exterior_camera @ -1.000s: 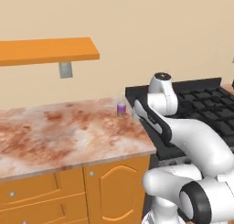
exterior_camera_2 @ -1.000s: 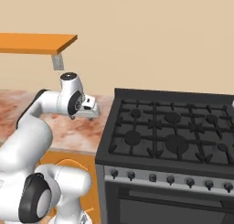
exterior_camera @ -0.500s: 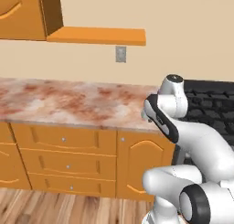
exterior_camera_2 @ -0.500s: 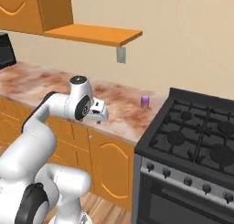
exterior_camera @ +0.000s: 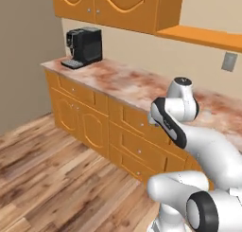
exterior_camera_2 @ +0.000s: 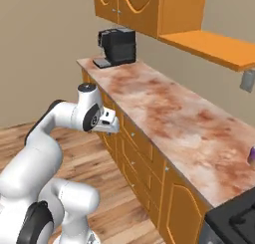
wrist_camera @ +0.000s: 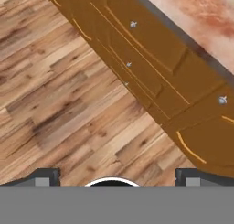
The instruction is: Four empty soda cans are scattered around the kitchen. Gather all the cans and cluster them next to the stove for recycling.
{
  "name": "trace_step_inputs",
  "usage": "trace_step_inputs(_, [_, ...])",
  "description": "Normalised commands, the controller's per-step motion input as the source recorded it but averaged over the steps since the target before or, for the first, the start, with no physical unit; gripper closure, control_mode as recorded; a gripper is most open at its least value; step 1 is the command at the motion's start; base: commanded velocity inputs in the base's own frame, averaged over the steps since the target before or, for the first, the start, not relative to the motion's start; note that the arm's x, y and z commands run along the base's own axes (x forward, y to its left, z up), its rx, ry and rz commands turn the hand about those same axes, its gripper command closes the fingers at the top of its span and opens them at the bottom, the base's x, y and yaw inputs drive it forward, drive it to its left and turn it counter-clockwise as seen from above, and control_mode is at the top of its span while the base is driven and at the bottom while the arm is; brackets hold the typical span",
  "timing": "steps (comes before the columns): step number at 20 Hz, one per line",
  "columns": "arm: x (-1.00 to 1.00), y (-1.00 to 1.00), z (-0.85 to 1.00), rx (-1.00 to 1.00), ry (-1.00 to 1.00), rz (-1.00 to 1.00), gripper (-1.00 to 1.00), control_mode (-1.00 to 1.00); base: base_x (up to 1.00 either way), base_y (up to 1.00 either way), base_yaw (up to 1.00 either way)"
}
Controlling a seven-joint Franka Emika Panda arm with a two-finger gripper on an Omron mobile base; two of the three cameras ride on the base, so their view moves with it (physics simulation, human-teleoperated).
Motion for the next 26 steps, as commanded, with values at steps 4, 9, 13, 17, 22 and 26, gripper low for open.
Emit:
trace_step_inputs(4, [0.00,0.00,0.00,0.00,0.00,0.00,-1.00,1.00,-0.04,0.01,0.86])
trace_step_inputs(9, [0.00,0.00,0.00,0.00,0.00,0.00,-1.00,1.00,-0.08,0.00,0.86])
trace_step_inputs(13, [0.00,0.00,0.00,0.00,0.00,0.00,-1.00,1.00,-0.09,0.03,0.80])
trace_step_inputs(17, [0.00,0.00,0.00,0.00,0.00,0.00,-1.00,1.00,-0.07,0.14,0.76])
trace_step_inputs(22, [0.00,0.00,0.00,0.00,0.00,0.00,-1.00,1.00,0.00,0.06,0.74])
trace_step_inputs(26, [0.00,0.00,0.00,0.00,0.00,0.00,-1.00,1.00,0.00,0.06,0.77])
